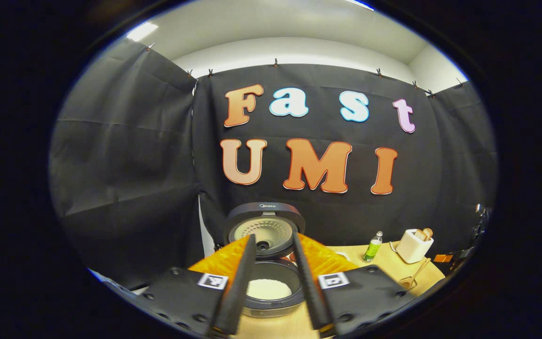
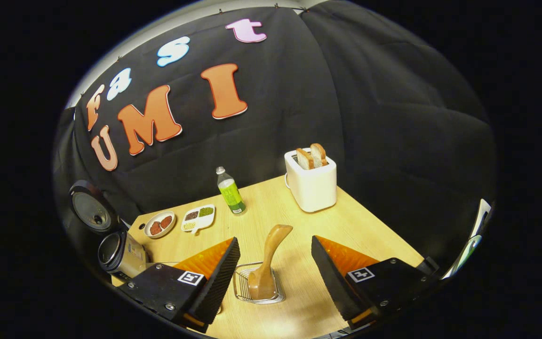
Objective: Close the left gripper, press the button to open the rice cooker; take a wooden spoon from the chopstick holder with the right hand, scoop a spoonful of rice and pour it into the rice cooker, then put the wooden spoon back into the chopstick holder.
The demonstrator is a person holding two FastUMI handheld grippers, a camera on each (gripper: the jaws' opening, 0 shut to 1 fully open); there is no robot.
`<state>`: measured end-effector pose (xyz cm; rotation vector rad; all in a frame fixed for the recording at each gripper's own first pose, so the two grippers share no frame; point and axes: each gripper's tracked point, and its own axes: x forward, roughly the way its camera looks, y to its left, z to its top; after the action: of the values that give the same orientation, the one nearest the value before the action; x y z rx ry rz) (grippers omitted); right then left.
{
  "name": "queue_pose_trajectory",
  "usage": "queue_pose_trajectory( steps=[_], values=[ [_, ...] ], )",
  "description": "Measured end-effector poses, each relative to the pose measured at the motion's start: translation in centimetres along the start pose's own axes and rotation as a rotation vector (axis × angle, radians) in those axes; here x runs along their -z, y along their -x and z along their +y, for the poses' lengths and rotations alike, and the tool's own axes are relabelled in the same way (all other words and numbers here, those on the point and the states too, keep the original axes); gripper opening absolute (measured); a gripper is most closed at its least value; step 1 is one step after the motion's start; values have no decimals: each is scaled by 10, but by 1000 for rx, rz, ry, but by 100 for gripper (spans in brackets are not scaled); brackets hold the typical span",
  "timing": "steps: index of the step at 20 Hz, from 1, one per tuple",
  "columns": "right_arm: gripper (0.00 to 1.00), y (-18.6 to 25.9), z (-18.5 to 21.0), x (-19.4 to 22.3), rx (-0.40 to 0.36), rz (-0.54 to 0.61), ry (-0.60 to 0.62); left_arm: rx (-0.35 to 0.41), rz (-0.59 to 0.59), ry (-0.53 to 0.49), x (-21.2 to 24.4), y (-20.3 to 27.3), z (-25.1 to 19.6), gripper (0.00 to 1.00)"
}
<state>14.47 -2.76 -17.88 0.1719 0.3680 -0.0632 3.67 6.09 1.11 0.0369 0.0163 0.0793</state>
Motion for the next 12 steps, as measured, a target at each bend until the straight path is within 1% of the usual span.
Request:
queue_pose_trajectory(
  steps=[2, 4, 7, 8, 9, 10, 11, 12],
  values=[
    [95, -19, 0, 8, -6, 30, -30, -20, -9, 7, -3, 2, 7, 69],
    [93, -34, -2, 14, -12, 67, -62, -40, -24, -5, -6, 6, 10, 80],
    [83, -52, 1, 24, -23, 114, -98, -84, -25, -41, -5, 9, 21, 97],
    [81, -56, 2, 26, -29, 129, -109, -89, -21, -40, -3, 10, 20, 97],
    [75, -58, 3, 28, -33, 137, -121, -95, -16, -36, -2, 10, 22, 98],
    [72, -61, 6, 27, -38, 141, -133, -100, -11, -32, -1, 10, 23, 98],
    [64, -64, 6, 24, -36, 140, -145, -107, -3, -25, 1, 8, 26, 98],
    [61, -65, 7, 22, -36, 136, -160, -114, 7, -19, 5, 8, 28, 99]
  ],
)
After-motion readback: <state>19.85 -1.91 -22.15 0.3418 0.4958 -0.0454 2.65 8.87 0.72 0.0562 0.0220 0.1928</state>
